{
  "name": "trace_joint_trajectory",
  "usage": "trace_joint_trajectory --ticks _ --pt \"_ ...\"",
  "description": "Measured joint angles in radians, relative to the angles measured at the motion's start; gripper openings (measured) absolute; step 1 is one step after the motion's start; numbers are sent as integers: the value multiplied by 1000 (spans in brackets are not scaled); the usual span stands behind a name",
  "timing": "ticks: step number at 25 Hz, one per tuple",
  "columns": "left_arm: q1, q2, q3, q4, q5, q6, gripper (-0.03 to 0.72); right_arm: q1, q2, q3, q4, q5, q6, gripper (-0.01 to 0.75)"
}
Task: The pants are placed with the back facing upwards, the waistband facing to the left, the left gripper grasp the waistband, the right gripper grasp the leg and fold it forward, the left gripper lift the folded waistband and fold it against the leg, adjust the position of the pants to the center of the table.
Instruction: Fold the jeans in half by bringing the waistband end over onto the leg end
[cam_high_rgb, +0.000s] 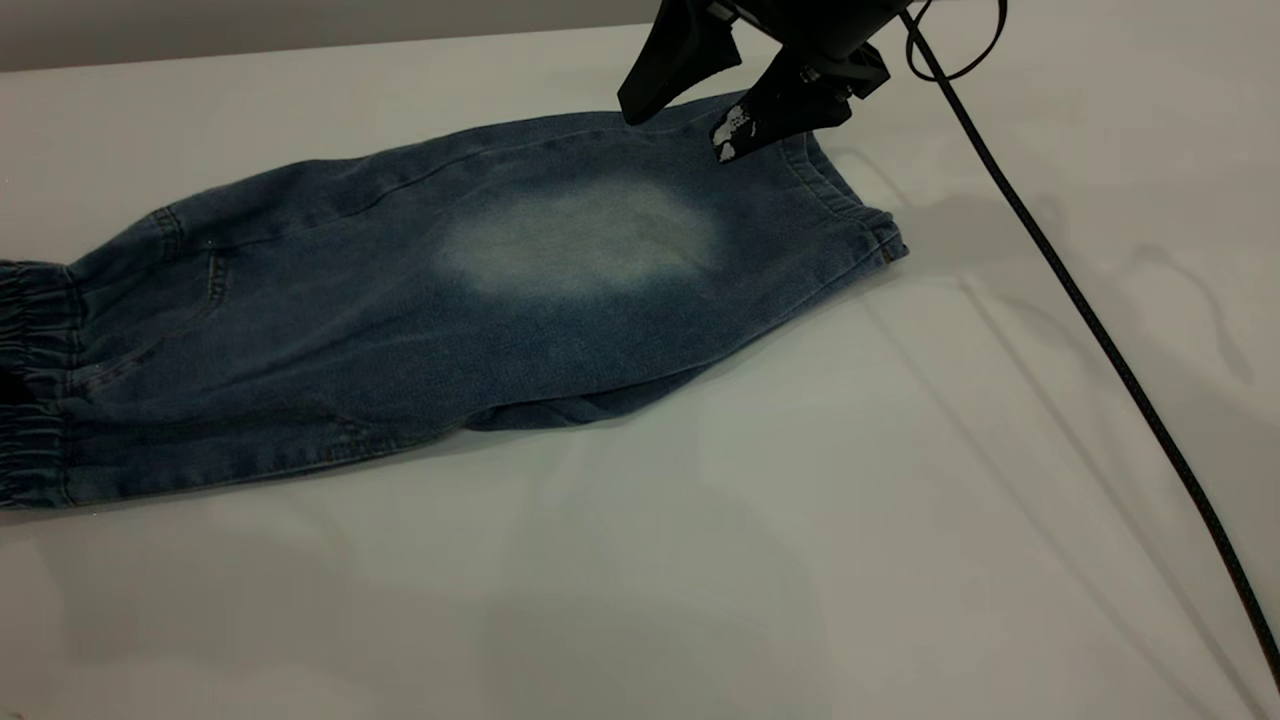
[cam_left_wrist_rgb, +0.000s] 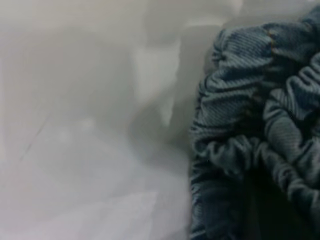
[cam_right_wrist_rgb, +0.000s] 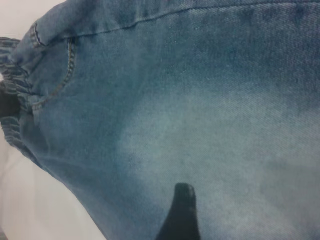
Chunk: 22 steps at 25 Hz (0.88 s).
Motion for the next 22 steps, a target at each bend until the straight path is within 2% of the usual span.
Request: trace_joint_trajectory --ticks 7,17,22 --pt "0 -17 0 1 2 -1 118 43 1 0 23 -5 -1 572" --pt "0 -184 4 31 44 -14 118 199 1 -12 17 -172 20 572" --pt "0 -271 5 106 76 -74 118 262 35 -92 18 -180 56 572"
